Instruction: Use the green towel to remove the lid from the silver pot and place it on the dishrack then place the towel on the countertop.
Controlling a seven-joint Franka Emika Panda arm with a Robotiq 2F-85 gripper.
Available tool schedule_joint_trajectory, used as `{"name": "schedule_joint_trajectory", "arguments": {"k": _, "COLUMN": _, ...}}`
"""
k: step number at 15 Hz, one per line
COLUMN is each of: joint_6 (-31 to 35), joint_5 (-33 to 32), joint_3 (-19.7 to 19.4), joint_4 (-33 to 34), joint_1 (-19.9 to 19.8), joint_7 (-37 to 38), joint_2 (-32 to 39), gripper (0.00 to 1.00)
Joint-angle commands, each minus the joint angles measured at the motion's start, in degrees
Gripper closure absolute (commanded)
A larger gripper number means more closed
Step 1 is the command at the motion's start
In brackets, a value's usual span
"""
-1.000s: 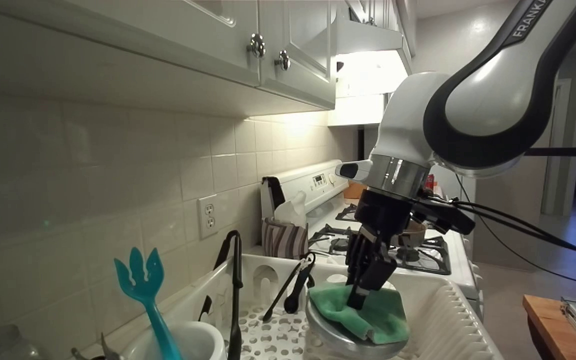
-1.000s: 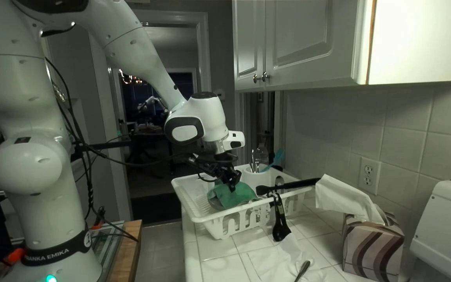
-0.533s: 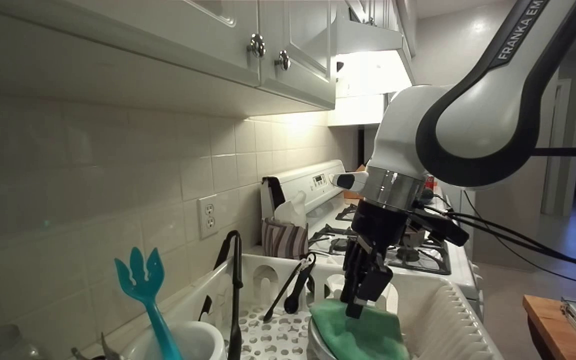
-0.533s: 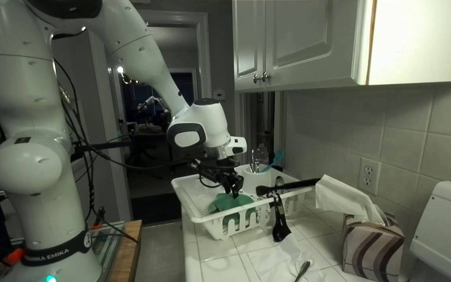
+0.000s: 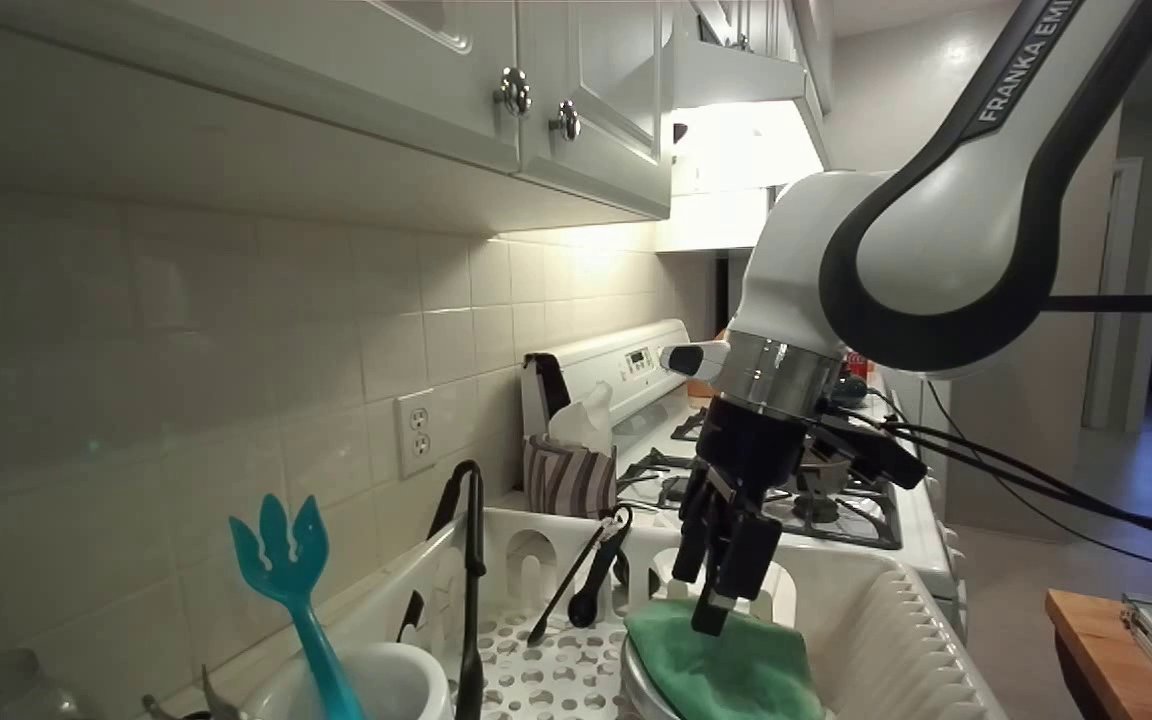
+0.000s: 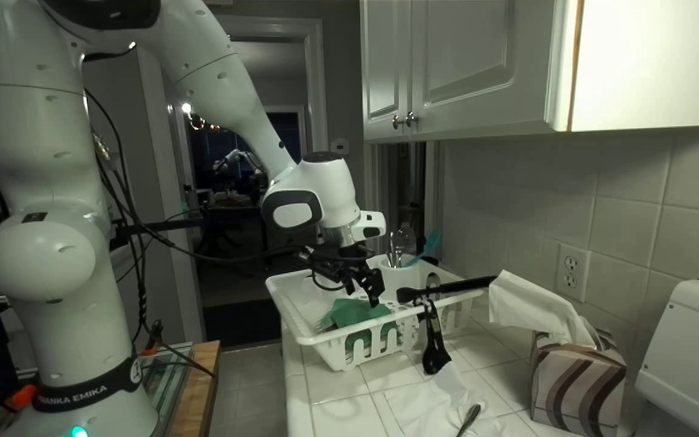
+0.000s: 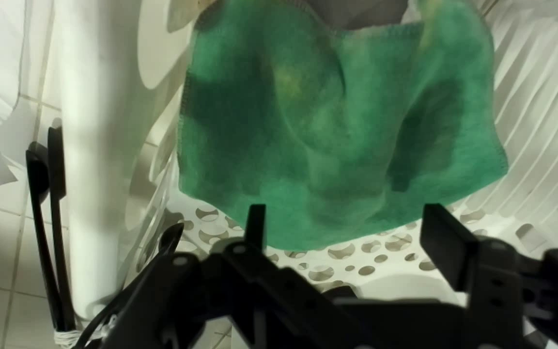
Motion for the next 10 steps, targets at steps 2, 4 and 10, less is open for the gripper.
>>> {"name": "schedule_joint_trajectory", "arguments": {"k": 2, "joint_6": 1.49, "joint_5": -0.85, "joint_3": -0.5, "joint_4": 0.2, "joint_1": -0.14, "joint_7": 0.85, "joint_2": 1.34, "gripper": 0.56}}
{"name": "schedule_joint_trajectory", "arguments": {"k": 4, "joint_6": 1.84, "joint_5": -1.01, "joint_3": -0.71, "joint_4": 0.16, "joint_1": -0.13, "joint_7": 0.9, "joint_2": 1.54, "gripper": 0.71}}
{"name": "schedule_joint_trajectory", "arguments": {"k": 10, "joint_6": 1.85, "joint_5": -0.8, "joint_3": -0.97, "joint_4": 0.03, "joint_1": 0.03, "joint_7": 1.15, "joint_2": 1.5, "gripper": 1.0}}
